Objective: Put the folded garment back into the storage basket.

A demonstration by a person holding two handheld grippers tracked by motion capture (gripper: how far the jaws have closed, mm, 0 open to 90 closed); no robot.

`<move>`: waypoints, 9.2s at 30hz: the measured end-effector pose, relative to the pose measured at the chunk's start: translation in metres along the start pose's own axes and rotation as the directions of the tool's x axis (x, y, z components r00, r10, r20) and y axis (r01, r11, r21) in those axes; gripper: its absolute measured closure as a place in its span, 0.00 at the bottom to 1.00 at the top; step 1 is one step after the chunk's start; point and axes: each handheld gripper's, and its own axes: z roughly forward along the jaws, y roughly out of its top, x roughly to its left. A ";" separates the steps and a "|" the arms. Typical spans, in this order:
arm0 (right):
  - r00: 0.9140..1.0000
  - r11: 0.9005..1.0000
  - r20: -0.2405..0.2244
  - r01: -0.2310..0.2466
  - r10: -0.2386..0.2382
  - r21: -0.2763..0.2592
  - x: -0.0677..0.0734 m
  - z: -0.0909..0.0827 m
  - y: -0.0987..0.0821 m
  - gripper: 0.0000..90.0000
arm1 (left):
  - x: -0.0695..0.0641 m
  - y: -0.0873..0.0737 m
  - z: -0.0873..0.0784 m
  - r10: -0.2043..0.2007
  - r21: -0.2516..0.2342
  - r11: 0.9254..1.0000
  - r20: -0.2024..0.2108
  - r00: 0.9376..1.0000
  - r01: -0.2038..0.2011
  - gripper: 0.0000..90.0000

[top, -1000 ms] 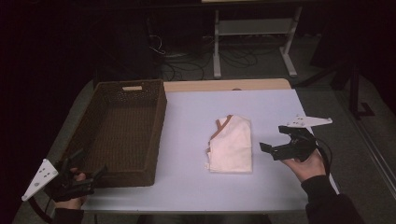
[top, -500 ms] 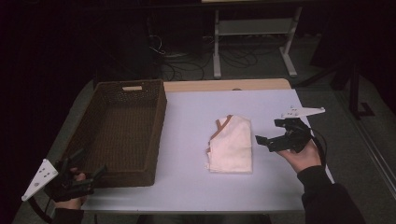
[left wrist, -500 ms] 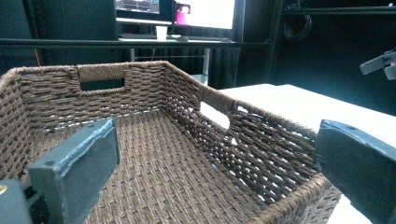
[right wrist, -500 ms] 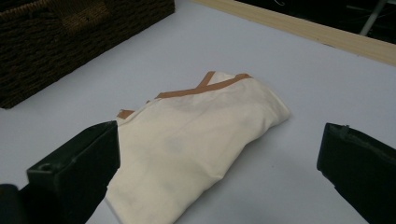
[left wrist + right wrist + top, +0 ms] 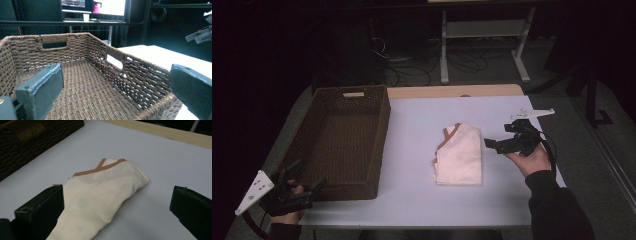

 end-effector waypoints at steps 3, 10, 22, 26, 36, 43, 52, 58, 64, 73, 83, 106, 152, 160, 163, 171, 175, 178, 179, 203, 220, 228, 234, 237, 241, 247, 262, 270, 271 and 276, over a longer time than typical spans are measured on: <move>1.000 1.000 0.005 -0.008 0.008 0.009 -0.004 0.005 0.000 0.00 | 0.000 0.000 0.000 -0.001 -0.001 1.000 0.001 1.000 0.001 0.00; 1.000 0.999 0.006 -0.023 0.022 0.042 -0.012 0.018 -0.001 0.00 | 0.000 0.000 0.000 0.000 0.000 1.000 0.001 1.000 0.000 0.00; 1.000 0.997 -0.011 -0.016 0.017 0.079 -0.011 0.034 -0.002 0.00 | 0.000 0.000 0.000 0.000 0.001 1.000 0.001 1.000 0.000 0.00; 1.000 0.996 -0.019 -0.007 0.009 0.091 -0.009 0.039 -0.003 0.00 | 0.000 0.000 0.000 0.000 0.001 1.000 0.001 1.000 0.000 0.00; 0.999 0.992 -0.032 -0.010 0.014 0.130 -0.008 0.054 -0.006 0.00 | 0.000 0.000 0.000 0.000 0.001 1.000 0.002 1.000 0.000 0.00; 0.999 0.987 -0.046 -0.009 0.017 0.162 -0.006 0.064 -0.010 0.00 | 0.000 0.000 0.000 0.001 0.001 1.000 0.003 1.000 -0.001 0.00; 1.000 0.978 -0.017 -0.013 0.017 0.210 -0.005 0.073 -0.017 0.00 | 0.000 0.000 0.000 0.001 0.000 1.000 0.003 1.000 -0.001 0.00; 0.999 0.974 -0.018 -0.035 0.040 0.223 -0.007 0.076 -0.025 0.00 | 0.000 0.000 0.000 0.002 0.000 1.000 0.003 1.000 -0.002 0.00; 0.998 0.975 -0.036 -0.046 0.056 0.218 -0.009 0.076 -0.030 0.09 | 0.000 0.000 0.000 0.002 0.000 1.000 0.003 1.000 -0.002 0.00; 0.999 0.970 -0.024 -0.033 0.040 0.243 -0.006 0.082 -0.034 0.31 | 0.000 0.000 0.000 0.001 0.000 1.000 0.003 1.000 -0.001 0.00; 0.998 0.972 -0.017 -0.048 0.053 0.228 -0.003 0.086 -0.034 0.59 | 0.000 0.000 0.000 0.000 -0.001 1.000 0.002 1.000 0.000 0.00; 0.993 0.973 0.102 -0.083 0.062 0.217 0.010 0.081 -0.018 0.97 | 0.000 0.000 0.000 0.000 -0.003 1.000 0.004 1.000 0.000 0.00; 1.000 0.998 0.020 -0.013 0.012 0.062 0.035 0.040 0.060 0.98 | 0.000 -0.001 -0.001 -0.001 -0.004 1.000 0.006 1.000 0.001 0.00; 1.000 0.999 0.003 0.020 -0.020 0.045 0.041 0.037 0.070 0.98 | 0.000 -0.001 -0.001 -0.002 -0.005 1.000 0.007 1.000 0.002 0.00; 1.000 0.999 0.002 0.024 -0.024 0.048 0.042 0.038 0.073 0.98 | 0.000 -0.001 -0.001 -0.001 -0.004 1.000 0.007 1.000 0.001 0.00; 0.999 0.999 -0.007 0.031 -0.031 0.034 0.047 0.035 0.084 0.98 | 0.000 -0.001 -0.001 -0.001 -0.004 1.000 0.007 1.000 0.001 0.00; 0.999 0.999 -0.009 0.038 -0.038 0.023 0.050 0.031 0.093 0.98 | 0.000 -0.001 -0.001 -0.002 -0.005 1.000 0.008 1.000 0.002 0.00; 0.999 0.999 -0.010 0.041 -0.041 0.017 0.052 0.030 0.096 0.98 | 0.000 -0.001 -0.001 -0.003 -0.005 1.000 0.008 1.000 0.003 0.00; 0.999 0.999 -0.011 0.044 -0.044 0.014 0.053 0.029 0.099 0.98 | 0.000 -0.001 -0.001 -0.003 -0.005 1.000 0.008 1.000 0.004 0.00; 0.993 0.993 -0.051 0.106 -0.109 -0.052 0.085 0.020 0.145 0.98 | 0.000 -0.001 -0.001 -0.004 -0.006 1.000 0.008 1.000 0.004 0.00; 0.985 0.985 -0.075 0.145 -0.153 -0.095 0.103 0.016 0.169 0.98 | 0.001 -0.001 -0.001 -0.007 -0.008 1.000 0.010 1.000 0.007 0.00; 0.981 0.981 -0.087 0.162 -0.172 -0.108 0.111 0.017 0.178 0.98 | 0.001 -0.001 -0.001 -0.008 -0.009 1.000 0.010 1.000 0.008 0.00; 0.979 0.979 -0.100 0.167 -0.179 -0.116 0.117 0.020 0.183 0.98 | 0.001 -0.001 -0.001 -0.008 -0.008 1.000 0.011 1.000 0.008 0.00; 0.977 0.978 -0.103 0.173 -0.184 -0.113 0.120 0.023 0.184 0.98 | 0.001 -0.001 -0.001 -0.007 -0.008 1.000 0.010 1.000 0.007 0.00; 0.975 0.977 -0.109 0.179 -0.191 -0.113 0.123 0.026 0.187 0.98 | 0.001 -0.001 -0.001 -0.009 -0.009 1.000 0.011 1.000 0.009 0.00; 0.971 0.973 -0.118 0.191 -0.206 -0.128 0.132 0.026 0.196 0.98 | 0.001 -0.001 -0.001 -0.008 -0.009 1.000 0.012 1.000 0.008 0.00; 0.966 0.968 -0.137 0.199 -0.220 -0.152 0.147 0.029 0.212 0.98 | 0.001 -0.001 -0.001 -0.011 -0.009 1.000 0.011 1.000 0.011 0.00; 0.962 0.965 -0.152 0.203 -0.228 -0.164 0.158 0.033 0.221 0.98 | 0.001 -0.001 -0.001 -0.012 -0.011 1.000 0.012 1.000 0.012 0.00; 0.961 0.964 -0.153 0.206 -0.232 -0.166 0.159 0.033 0.222 0.98 | 0.001 -0.001 -0.001 -0.012 -0.011 1.000 0.012 1.000 0.012 0.00; 0.957 0.962 -0.164 0.210 -0.239 -0.172 0.166 0.036 0.227 0.98 | 0.001 -0.001 -0.001 -0.011 -0.010 1.000 0.011 1.000 0.011 0.00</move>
